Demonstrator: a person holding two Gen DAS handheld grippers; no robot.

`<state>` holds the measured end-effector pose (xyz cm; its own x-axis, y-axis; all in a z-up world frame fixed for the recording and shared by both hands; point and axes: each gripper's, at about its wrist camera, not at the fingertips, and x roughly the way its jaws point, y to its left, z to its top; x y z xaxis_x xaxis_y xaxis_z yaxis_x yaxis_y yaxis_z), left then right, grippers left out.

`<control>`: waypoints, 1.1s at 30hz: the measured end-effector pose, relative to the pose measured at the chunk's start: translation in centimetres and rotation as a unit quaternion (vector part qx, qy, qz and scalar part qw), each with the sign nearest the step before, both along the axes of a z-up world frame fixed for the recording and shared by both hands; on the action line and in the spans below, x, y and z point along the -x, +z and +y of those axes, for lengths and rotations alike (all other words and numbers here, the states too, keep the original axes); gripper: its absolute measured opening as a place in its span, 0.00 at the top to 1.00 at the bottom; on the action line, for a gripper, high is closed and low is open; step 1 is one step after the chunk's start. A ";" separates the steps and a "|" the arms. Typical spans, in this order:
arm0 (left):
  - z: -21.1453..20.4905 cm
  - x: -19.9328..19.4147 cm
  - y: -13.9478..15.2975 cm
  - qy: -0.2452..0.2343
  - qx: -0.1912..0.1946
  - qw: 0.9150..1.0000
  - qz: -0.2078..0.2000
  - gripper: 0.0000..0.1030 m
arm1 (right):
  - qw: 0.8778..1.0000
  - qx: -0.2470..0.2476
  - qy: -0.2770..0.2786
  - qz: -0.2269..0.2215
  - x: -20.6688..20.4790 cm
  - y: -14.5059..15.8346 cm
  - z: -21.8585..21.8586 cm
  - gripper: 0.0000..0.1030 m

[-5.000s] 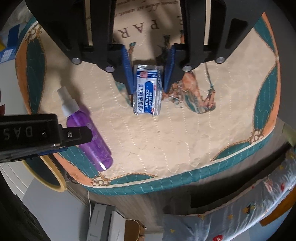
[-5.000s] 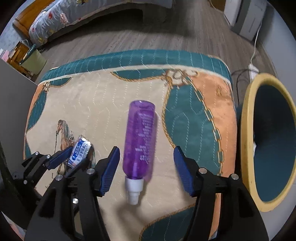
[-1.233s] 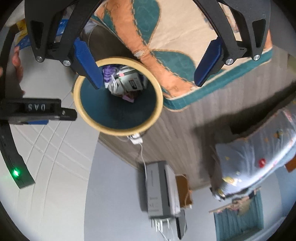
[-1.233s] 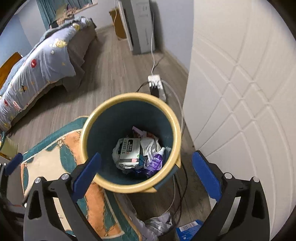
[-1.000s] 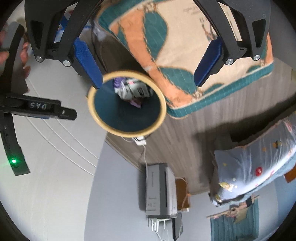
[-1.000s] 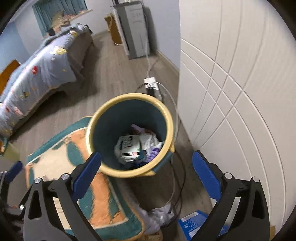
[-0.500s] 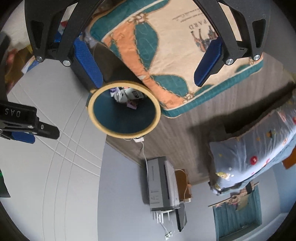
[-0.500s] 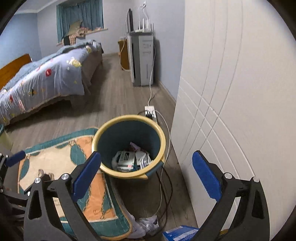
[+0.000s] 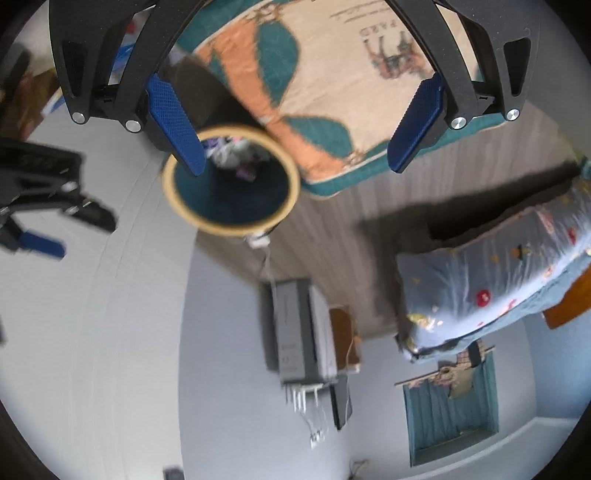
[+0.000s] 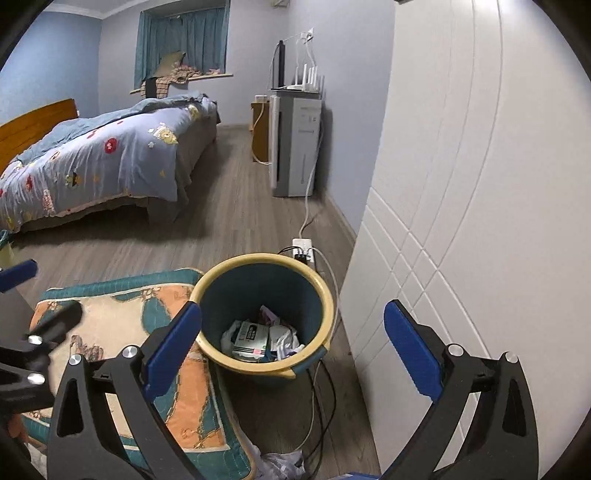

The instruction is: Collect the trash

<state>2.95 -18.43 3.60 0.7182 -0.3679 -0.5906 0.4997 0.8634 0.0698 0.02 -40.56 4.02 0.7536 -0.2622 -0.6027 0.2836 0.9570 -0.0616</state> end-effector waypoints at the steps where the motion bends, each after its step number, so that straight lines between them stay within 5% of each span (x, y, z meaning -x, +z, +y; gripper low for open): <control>1: 0.1 0.1 0.2 -0.003 0.011 1.000 0.001 0.05 | 1.000 -0.001 -0.001 -0.001 0.0 0.0 -0.1 0.06; 33: 0.3 0.6 0.5 -0.011 0.016 1.000 0.001 0.05 | 1.000 0.005 0.002 0.007 -0.2 0.0 0.6 0.06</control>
<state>2.35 -18.18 4.10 0.7083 -0.4027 -0.5798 0.5187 0.8540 0.0405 0.26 -39.94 4.00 0.7459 -0.2648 -0.6112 0.2783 0.9575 -0.0753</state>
